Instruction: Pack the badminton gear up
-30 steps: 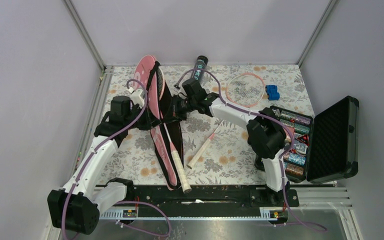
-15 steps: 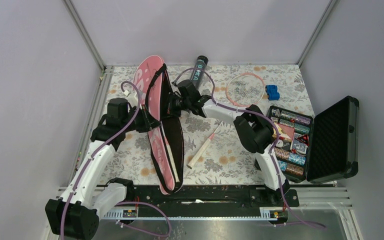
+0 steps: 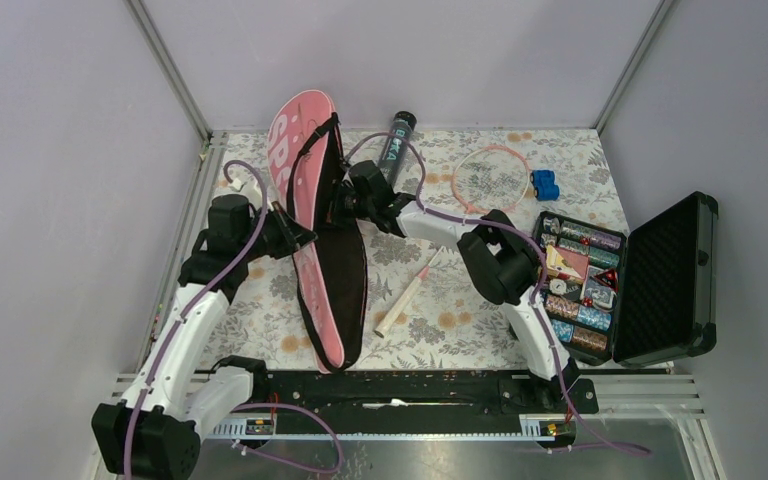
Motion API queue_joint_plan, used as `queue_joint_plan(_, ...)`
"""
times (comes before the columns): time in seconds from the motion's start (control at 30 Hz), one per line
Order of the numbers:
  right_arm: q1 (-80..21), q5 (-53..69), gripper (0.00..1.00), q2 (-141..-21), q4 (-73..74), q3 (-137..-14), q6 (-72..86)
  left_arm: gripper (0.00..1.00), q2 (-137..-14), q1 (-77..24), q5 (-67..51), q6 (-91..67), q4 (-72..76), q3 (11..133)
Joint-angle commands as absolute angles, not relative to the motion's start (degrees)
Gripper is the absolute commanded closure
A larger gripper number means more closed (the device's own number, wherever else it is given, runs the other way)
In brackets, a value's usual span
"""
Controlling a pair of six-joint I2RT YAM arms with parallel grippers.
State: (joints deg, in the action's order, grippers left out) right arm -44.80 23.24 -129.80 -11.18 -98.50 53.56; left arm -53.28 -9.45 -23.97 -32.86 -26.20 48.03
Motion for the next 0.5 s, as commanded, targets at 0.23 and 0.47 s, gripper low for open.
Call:
queue_joint_plan(0.23, -45.88, 17.02, 0.69, -131.9, -9.84, -104.16, 54.97, 1.0, -60.76, -6.95, -12.56, -35.51, -22.88, 49.95)
queue_joint_plan(0.47, -45.02, 18.67, 0.43, -123.6, -2.16, -99.97, 51.94, 1.0, -70.47, -6.52, -6.76, -30.05, -24.37, 54.62)
